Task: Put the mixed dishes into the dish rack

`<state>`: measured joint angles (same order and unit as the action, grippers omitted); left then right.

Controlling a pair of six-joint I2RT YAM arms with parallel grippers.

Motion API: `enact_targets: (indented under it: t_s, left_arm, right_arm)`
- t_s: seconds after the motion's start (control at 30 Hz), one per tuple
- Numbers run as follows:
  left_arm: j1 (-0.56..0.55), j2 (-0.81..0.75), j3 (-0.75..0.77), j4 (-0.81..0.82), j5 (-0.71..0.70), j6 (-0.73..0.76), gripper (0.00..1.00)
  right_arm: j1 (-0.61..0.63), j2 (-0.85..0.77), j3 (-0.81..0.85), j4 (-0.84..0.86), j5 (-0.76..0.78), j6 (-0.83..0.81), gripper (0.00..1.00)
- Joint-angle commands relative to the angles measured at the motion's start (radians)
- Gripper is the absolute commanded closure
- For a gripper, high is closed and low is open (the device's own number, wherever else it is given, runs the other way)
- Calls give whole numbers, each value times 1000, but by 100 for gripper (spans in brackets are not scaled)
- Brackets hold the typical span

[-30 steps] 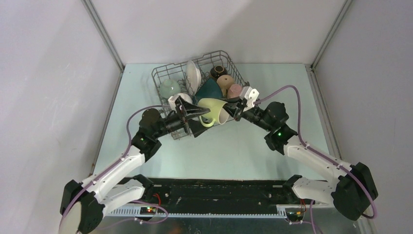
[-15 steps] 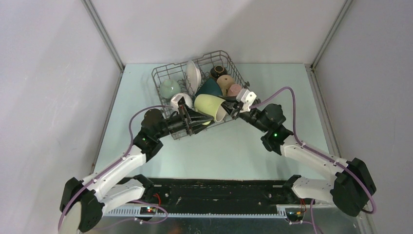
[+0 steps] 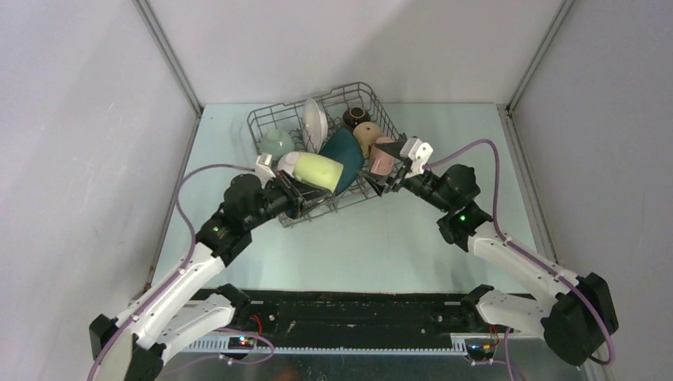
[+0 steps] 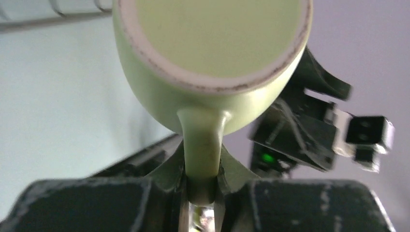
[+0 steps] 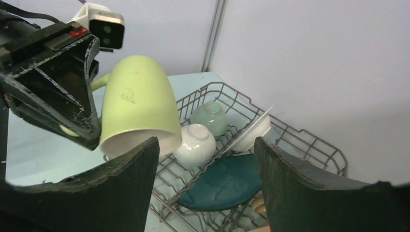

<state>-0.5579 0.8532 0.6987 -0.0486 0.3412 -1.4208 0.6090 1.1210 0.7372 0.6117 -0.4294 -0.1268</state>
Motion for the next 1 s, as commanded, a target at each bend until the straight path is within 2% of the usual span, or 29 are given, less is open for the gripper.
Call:
enact_targets:
  t_s: [0.0, 0.03, 0.1, 0.2, 0.3, 0.43, 0.57, 0.63, 0.8, 0.97]
  left_arm:
    - [9, -57, 152, -269, -366, 392, 100]
    - [9, -56, 178, -299, -462, 459, 100]
    - [8, -46, 204, -360, -556, 564, 100]
    - [8, -10, 212, -372, -628, 704, 100]
    - [-27, 11, 181, -276, -661, 973, 100]
    - [-49, 28, 118, -160, -723, 1215, 100]
    - [-37, 38, 43, -32, -625, 1426, 100]
    - [-14, 55, 7, 27, -560, 1485, 100]
    - [75, 158, -3, 132, -378, 1575, 100]
    - [80, 299, 47, 137, -351, 1674, 100]
  right_arm:
    - [-20, -75, -15, -39, 37, 15, 26]
    - [-22, -90, -29, -41, 52, 22, 25]
    - [-24, -111, -36, -69, 58, 34, 25]
    - [-24, -140, -38, -109, 56, 36, 25]
    - [-24, -161, -48, -132, 61, 30, 25]
    - [-28, -187, -53, -157, 59, 34, 26]
    - [-18, -197, -56, -141, 9, 108, 28]
    - [20, -202, -56, -154, -1, 143, 30]
    - [130, -272, -56, -240, 83, 131, 30]
    - [155, -371, -56, -315, 87, 137, 29]
